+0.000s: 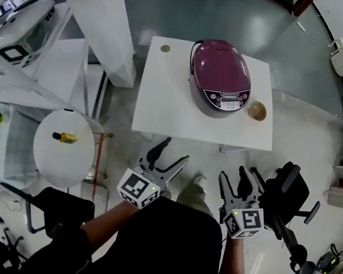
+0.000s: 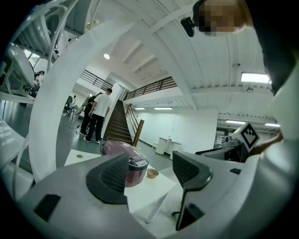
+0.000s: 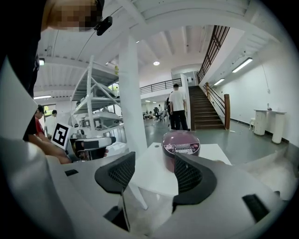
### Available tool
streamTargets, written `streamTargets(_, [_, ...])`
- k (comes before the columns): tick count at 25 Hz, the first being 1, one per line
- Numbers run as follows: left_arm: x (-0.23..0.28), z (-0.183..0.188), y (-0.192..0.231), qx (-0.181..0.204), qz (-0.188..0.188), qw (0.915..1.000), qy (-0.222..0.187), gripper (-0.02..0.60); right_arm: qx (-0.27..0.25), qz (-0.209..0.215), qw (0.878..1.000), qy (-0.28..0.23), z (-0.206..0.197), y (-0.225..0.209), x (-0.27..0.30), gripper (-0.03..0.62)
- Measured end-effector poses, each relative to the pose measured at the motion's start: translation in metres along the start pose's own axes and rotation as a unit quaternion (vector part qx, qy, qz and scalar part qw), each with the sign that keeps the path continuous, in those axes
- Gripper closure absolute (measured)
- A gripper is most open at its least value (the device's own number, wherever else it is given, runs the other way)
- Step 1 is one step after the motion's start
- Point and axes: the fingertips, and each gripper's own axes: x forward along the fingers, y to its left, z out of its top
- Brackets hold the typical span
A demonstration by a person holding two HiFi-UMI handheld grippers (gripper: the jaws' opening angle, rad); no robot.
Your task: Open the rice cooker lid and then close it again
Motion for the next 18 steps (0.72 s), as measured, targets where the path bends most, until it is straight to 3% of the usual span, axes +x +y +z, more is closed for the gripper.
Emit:
streamTargets(5, [0.006, -0.010, -0.001, 0.003, 0.012, 0.9997, 0.019, 0.311, 0.010, 0.008, 1.000, -0.007, -0.002, -0.014, 0.009, 0.363])
streamTargets(10, [0.023, -0.006, -0.002, 0.047, 0.030, 0.9979, 0.034, 0.311, 0.021, 0.031, 0.999, -0.009, -0.002, -0.034, 0.032, 0.364])
streamTargets(18, [0.092, 0.017, 0.016, 0.032, 0.070, 0.9969, 0.016, 0.311, 0.015, 0.047, 0.999, -0.008, 0.022, -0.102, 0.083, 0.362])
